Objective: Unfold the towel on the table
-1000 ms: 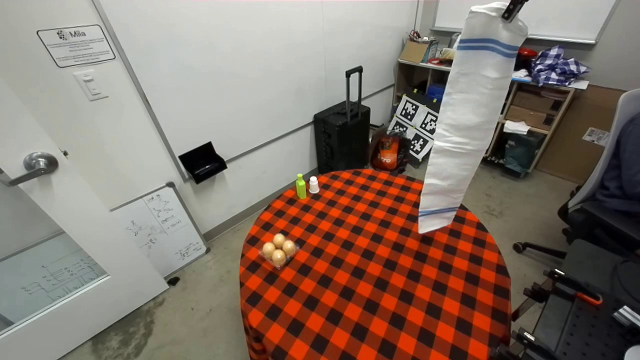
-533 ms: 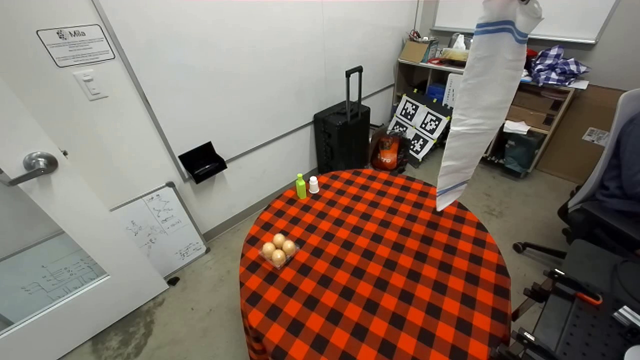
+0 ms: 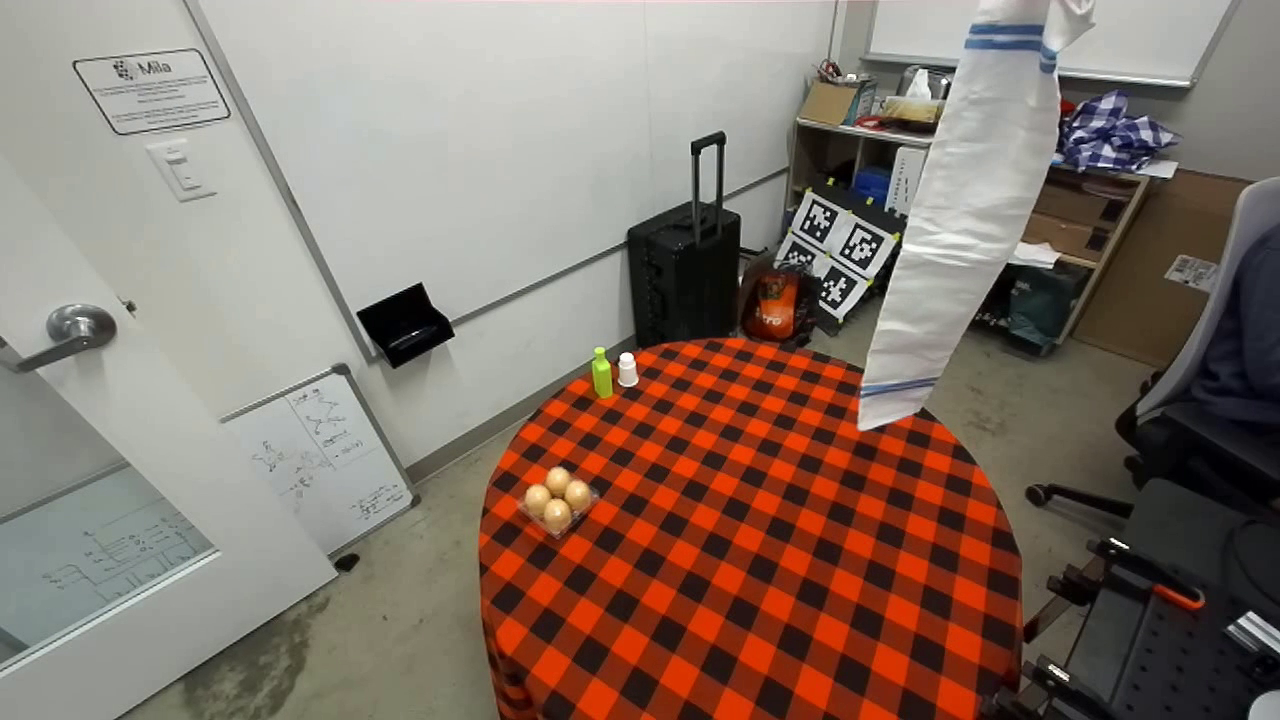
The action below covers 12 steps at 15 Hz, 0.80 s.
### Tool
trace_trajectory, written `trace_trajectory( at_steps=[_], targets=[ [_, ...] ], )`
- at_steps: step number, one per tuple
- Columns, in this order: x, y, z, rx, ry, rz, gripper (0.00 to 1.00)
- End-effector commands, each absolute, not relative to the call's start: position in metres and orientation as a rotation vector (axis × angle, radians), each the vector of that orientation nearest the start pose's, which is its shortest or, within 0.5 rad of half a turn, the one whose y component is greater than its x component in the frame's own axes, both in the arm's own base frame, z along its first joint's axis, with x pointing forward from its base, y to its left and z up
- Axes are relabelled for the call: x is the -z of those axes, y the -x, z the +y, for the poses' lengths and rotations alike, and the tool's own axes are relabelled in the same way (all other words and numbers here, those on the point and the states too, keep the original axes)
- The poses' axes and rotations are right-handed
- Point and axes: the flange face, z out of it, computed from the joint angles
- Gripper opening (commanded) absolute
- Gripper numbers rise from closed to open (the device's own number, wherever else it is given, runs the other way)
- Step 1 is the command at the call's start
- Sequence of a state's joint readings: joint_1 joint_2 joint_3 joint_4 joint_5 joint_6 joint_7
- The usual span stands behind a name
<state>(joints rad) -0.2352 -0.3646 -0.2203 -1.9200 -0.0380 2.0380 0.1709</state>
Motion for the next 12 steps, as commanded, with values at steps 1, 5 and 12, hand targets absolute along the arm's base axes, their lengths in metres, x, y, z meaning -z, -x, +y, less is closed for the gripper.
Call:
trace_trajectory(
  at_steps=[1, 5, 12],
  targets=[
    [-0.690, -0.410, -0.244, 0.774, 2.740, 1.086, 0.01],
    [-0.683, -0.405, -0.258, 0.756, 2.600, 1.150, 0.01],
    [-0.656, -0.393, -0.261, 0.477, 2.576, 1.118, 0.01]
  ],
)
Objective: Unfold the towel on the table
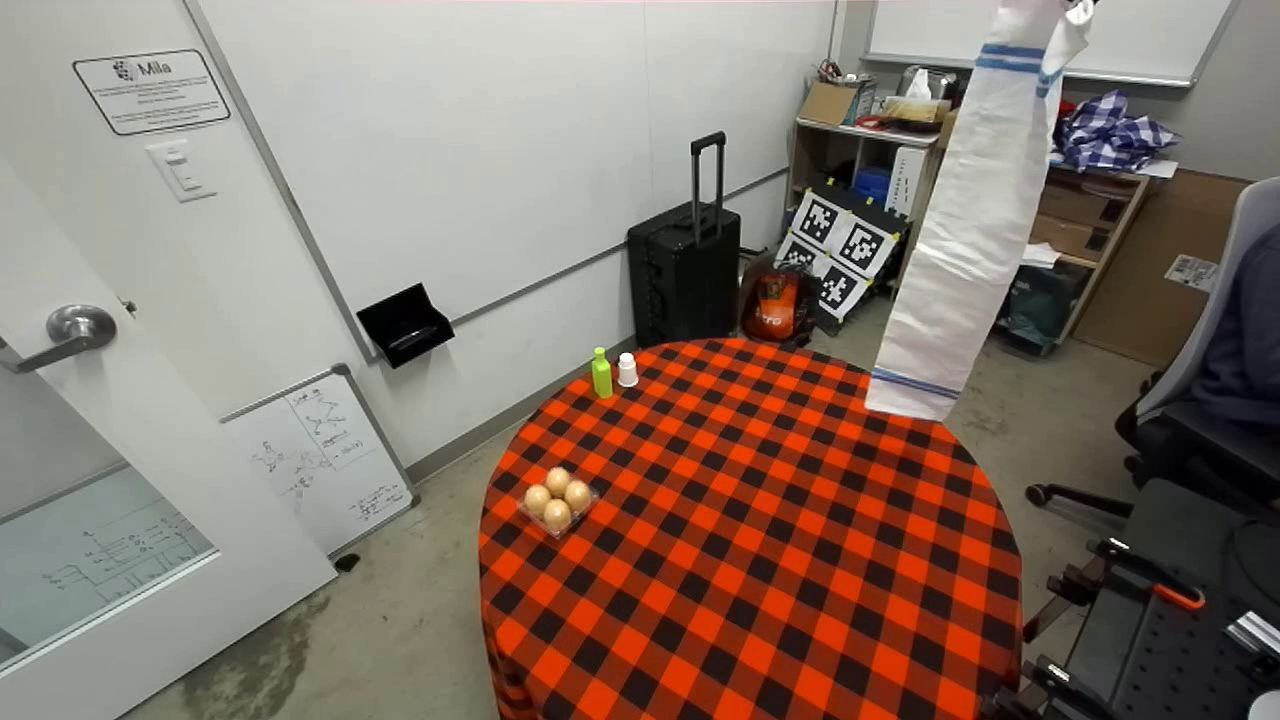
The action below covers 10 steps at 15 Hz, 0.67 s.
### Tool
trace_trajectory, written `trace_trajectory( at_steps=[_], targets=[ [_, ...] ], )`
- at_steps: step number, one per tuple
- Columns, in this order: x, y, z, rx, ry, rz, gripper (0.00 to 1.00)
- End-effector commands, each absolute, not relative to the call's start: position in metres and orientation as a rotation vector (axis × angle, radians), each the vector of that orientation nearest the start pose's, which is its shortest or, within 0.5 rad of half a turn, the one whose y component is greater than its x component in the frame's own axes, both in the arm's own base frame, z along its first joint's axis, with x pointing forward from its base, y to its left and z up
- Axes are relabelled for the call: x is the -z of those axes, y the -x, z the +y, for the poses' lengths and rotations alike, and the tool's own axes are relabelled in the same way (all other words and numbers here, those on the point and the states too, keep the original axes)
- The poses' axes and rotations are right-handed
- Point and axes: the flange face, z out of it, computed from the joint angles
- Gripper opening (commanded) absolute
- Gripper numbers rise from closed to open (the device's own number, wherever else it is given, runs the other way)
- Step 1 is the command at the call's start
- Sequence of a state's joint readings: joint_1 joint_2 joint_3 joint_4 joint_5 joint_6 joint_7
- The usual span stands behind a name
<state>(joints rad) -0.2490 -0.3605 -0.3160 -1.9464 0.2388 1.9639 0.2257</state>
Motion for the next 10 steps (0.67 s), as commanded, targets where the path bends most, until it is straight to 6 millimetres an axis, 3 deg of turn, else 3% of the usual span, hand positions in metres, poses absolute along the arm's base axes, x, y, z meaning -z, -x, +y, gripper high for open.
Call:
trace_trajectory(
  at_steps=[1, 4, 10],
  targets=[
    [-0.651, -0.394, -0.256, 0.423, 2.598, 1.110, 0.01],
    [-0.631, -0.405, -0.235, 0.277, 2.669, 1.054, 0.01],
    [-0.580, -0.443, -0.162, -0.005, 2.797, 0.743, 0.01]
  ],
)
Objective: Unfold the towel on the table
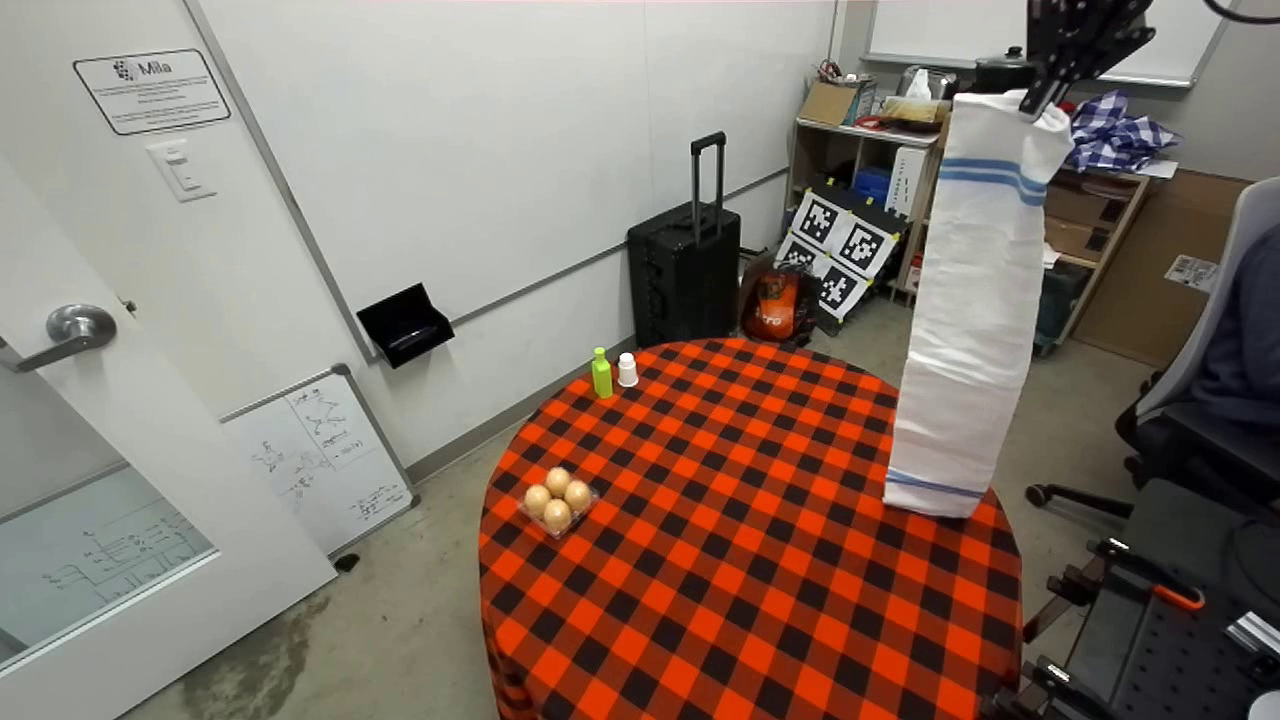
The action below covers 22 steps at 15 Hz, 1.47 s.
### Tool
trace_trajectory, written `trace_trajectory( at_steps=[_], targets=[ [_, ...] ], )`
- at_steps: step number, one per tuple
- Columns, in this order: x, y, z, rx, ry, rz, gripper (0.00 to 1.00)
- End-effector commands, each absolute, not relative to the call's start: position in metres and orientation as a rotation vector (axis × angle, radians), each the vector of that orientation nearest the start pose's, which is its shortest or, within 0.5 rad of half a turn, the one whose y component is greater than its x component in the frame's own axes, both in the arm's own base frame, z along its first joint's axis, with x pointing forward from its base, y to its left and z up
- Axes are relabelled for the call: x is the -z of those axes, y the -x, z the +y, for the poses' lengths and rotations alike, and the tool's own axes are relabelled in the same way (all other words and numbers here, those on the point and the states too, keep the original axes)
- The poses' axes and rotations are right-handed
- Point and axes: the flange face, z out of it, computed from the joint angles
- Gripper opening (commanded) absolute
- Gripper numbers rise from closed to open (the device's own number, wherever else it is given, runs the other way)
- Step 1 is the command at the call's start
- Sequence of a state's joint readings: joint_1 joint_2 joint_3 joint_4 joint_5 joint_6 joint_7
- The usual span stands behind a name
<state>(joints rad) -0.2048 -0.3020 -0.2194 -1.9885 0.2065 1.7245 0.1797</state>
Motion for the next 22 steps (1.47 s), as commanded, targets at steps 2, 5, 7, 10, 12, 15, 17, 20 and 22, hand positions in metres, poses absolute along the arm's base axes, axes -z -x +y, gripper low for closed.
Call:
trace_trajectory(
  at_steps=[2, 5, 7, 10, 12, 15, 17, 20, 22],
  targets=[
    [-0.577, -0.451, -0.151, -0.019, 2.811, 0.692, 0.01],
    [-0.577, -0.451, -0.150, -0.003, 2.787, 0.623, 0.01],
    [-0.577, -0.449, -0.154, 0.000, 2.779, 0.586, 0.01],
    [-0.588, -0.437, -0.172, 0.064, 2.743, 0.582, 0.01],
    [-0.599, -0.423, -0.191, 0.122, 2.715, 0.615, 0.01],
    [-0.628, -0.390, -0.221, 0.219, 2.647, 0.706, 0.01],
    [-0.645, -0.371, -0.241, 0.282, 2.604, 0.770, 0.01],
    [-0.666, -0.348, -0.268, 0.356, 2.540, 0.845, 0.01],
    [-0.673, -0.338, -0.282, 0.391, 2.501, 0.885, 0.01]
  ],
)
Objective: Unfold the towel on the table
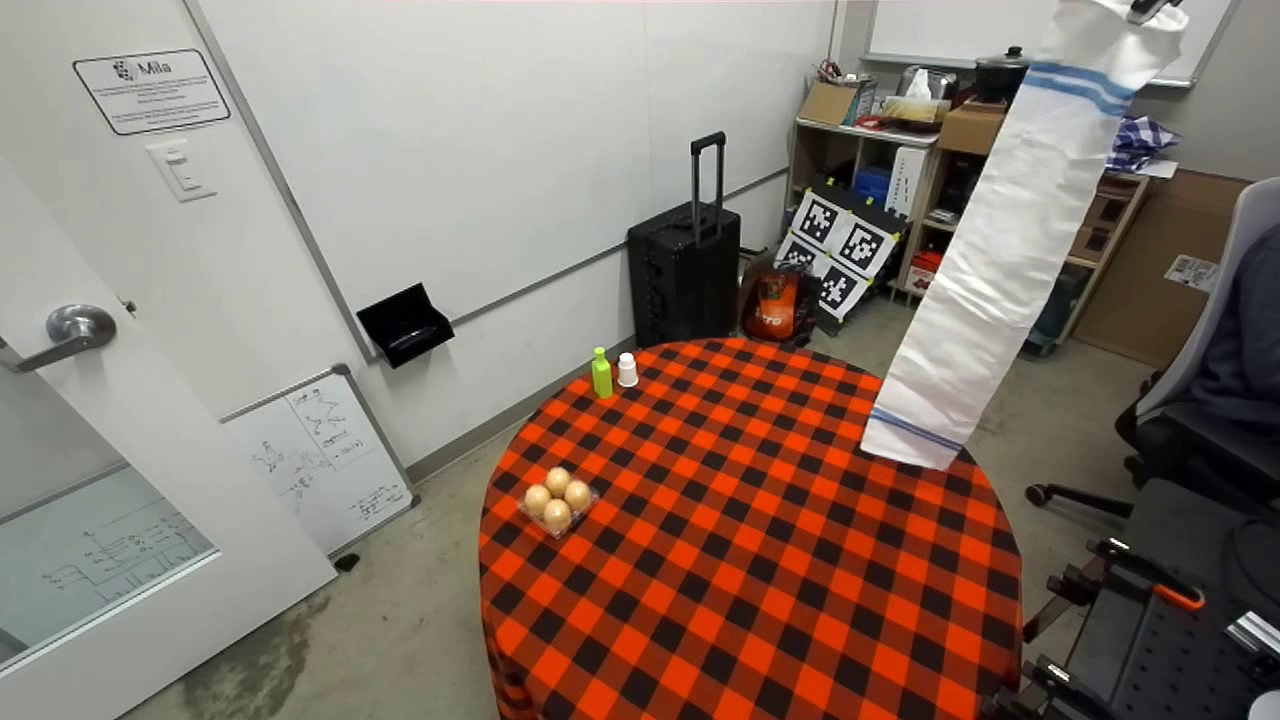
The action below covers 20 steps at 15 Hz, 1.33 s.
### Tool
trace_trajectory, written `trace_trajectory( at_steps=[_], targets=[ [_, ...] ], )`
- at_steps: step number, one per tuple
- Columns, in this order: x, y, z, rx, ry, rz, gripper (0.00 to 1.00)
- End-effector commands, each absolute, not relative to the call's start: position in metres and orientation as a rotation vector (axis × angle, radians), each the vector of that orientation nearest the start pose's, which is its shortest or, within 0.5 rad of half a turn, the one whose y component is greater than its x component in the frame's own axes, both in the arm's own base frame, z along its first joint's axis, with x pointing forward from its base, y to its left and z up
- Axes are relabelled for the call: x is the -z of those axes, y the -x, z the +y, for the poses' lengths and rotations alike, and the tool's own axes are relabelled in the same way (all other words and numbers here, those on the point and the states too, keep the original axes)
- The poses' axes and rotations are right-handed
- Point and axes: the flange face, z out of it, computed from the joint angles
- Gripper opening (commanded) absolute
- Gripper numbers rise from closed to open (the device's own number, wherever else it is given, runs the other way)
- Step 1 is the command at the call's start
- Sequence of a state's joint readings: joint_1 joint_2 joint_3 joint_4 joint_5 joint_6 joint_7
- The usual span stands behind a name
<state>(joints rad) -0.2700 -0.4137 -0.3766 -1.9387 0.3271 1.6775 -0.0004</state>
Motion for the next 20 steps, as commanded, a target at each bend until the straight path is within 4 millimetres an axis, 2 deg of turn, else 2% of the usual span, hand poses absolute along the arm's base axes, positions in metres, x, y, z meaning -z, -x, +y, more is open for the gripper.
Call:
trace_trajectory(
  at_steps=[1, 4, 5, 7, 9, 13, 16, 20],
  targets=[
    [-0.675, -0.335, -0.289, 0.404, 2.479, 0.906, 0.01],
    [-0.678, -0.326, -0.303, 0.443, 2.401, 0.950, 0.01],
    [-0.672, -0.328, -0.320, 0.456, 2.373, 0.962, 0.01],
    [-0.668, -0.326, -0.332, 0.475, 2.320, 0.980, 0.01],
    [-0.658, -0.329, -0.335, 0.484, 2.289, 0.974, 0.01],
    [-0.607, -0.355, -0.322, 0.458, 2.296, 0.897, 0.01],
    [-0.568, -0.369, -0.331, 0.426, 2.251, 0.916, 0.01],
    [-0.547, -0.373, -0.327, 0.387, 2.233, 0.870, 0.01]
  ],
)
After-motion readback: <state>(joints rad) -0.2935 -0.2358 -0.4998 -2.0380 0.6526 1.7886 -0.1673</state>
